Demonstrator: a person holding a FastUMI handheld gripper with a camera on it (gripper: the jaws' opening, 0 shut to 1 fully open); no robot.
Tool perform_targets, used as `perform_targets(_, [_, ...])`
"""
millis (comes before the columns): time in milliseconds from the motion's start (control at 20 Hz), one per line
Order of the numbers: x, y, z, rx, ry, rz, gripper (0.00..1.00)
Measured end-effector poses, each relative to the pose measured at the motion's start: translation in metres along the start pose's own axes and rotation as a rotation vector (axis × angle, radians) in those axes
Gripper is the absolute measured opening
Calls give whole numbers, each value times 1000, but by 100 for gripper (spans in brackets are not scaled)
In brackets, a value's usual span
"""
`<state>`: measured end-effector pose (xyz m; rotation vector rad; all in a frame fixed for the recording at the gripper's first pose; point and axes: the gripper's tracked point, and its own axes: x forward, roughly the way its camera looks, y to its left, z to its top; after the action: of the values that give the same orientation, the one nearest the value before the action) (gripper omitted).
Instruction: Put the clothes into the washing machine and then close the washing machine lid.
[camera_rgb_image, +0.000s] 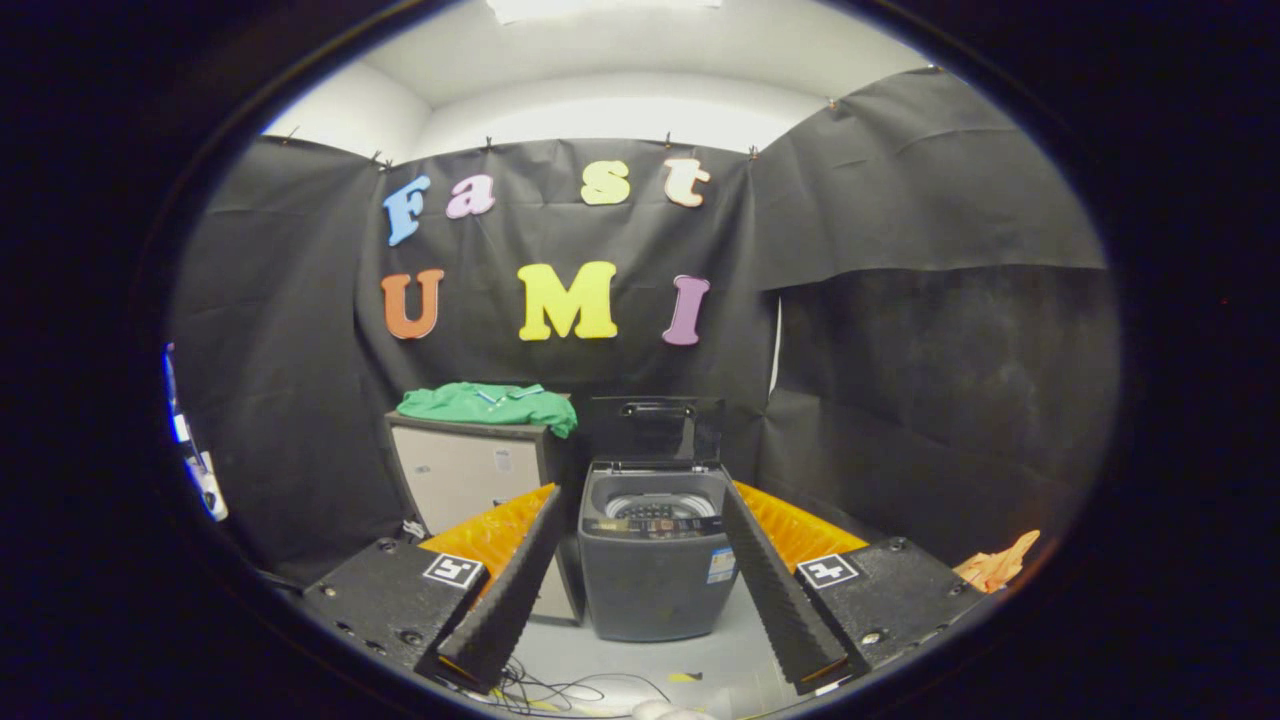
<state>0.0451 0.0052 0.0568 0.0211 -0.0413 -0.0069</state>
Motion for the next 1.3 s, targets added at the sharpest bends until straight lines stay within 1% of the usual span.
perform_targets(100, [18, 1, 18, -3, -6, -7, 99])
perform_targets(350, [81, 27, 68, 18, -34, 27, 99])
perform_targets(500, [135, 52, 89, 25, -25, 54, 99])
perform_targets(750, [235, 115, 119, 33, -14, 137, 99])
perform_targets(850, [277, 139, 122, 31, 13, 158, 99])
perform_targets(1050, [345, 197, 121, 63, 85, 219, 99])
perform_targets(1300, [419, 257, 98, 62, 166, 253, 99])
